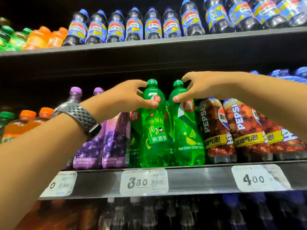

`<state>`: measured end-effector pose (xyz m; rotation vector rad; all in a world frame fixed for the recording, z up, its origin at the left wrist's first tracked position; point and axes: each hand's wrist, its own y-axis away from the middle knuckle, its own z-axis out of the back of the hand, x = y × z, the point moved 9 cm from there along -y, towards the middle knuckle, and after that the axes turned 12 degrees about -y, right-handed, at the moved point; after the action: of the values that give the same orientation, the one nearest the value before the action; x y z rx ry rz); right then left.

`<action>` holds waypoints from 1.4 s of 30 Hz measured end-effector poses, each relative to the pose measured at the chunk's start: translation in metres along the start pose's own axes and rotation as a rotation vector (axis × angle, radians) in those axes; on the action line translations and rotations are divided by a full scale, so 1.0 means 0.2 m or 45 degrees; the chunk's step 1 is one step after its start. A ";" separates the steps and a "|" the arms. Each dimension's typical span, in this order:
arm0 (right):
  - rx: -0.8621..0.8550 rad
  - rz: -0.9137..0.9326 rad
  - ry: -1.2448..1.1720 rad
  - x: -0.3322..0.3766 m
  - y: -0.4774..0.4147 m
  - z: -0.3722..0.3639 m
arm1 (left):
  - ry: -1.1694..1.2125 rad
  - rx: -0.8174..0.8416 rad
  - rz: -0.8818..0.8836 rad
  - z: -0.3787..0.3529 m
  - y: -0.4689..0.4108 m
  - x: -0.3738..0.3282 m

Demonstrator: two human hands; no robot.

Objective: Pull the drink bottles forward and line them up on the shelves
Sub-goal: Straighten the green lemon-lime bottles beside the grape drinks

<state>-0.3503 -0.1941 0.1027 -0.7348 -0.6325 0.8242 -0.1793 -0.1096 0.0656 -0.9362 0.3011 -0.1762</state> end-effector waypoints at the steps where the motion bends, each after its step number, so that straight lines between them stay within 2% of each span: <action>1: -0.027 0.004 0.002 0.00 0.00 0.00 | 0.014 0.016 0.013 0.00 0.00 0.01; 4: -0.095 0.037 0.031 0.02 0.01 0.00 | 0.055 0.046 0.042 -0.01 -0.02 0.02; 9: -0.069 0.053 0.092 0.05 0.01 0.00 | 0.120 0.051 0.070 -0.02 -0.05 0.04; 11: -0.088 0.047 0.135 0.05 0.01 0.01 | 0.016 -0.049 0.075 0.01 -0.04 0.04; 14: -0.076 0.034 0.110 0.05 0.02 0.01 | -0.348 -0.272 0.088 0.06 -0.03 0.00; 16: -0.068 0.030 0.068 0.05 0.03 0.01 | -0.349 -0.191 0.063 0.03 -0.04 -0.03; 18: -0.060 0.021 -0.033 0.04 0.04 0.00 | -0.149 -0.034 0.056 0.00 -0.05 -0.03; 19: -0.061 0.019 -0.091 0.03 0.04 0.00 | -0.100 -0.024 0.059 0.01 -0.04 -0.04; 21: -0.067 0.016 -0.191 0.03 0.04 -0.01 | -0.183 -0.138 0.100 0.05 -0.04 -0.02; 23: -0.067 0.011 -0.284 0.04 0.05 -0.02 | -0.416 -0.286 0.108 0.08 -0.03 -0.04; 25: -0.054 0.008 -0.331 0.03 0.05 -0.03 | -0.411 -0.219 0.066 0.06 -0.02 -0.04; 27: -0.016 -0.004 -0.352 0.02 0.05 -0.03 | -0.157 -0.021 0.034 0.05 -0.04 -0.02; 28: 0.006 -0.012 -0.334 0.02 0.05 -0.04 | -0.066 0.055 0.014 0.05 -0.03 -0.01; 30: 0.018 -0.015 -0.229 0.02 0.05 -0.02 | -0.014 0.069 0.015 0.08 -0.02 0.00; 33: -0.044 0.040 -0.099 0.06 0.04 0.00 | -0.433 -0.172 0.008 0.10 -0.02 -0.04; 35: -0.083 0.072 -0.030 0.08 0.05 0.00 | -0.533 -0.250 -0.026 0.08 -0.02 -0.07; 37: -0.085 0.080 0.060 0.09 0.07 0.01 | -0.326 -0.118 -0.010 0.07 -0.04 -0.04; 39: -0.179 0.129 0.105 0.09 0.11 0.10 | -0.120 0.048 -0.006 0.05 -0.04 -0.02; 42: -0.421 0.198 0.316 0.05 0.17 0.25 | -0.138 -0.007 -0.018 0.05 -0.02 -0.01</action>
<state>-0.3957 -0.1533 0.1089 -1.1794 -0.4965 0.7624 -0.1776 -0.1045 0.0740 -0.9502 0.1955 -0.1369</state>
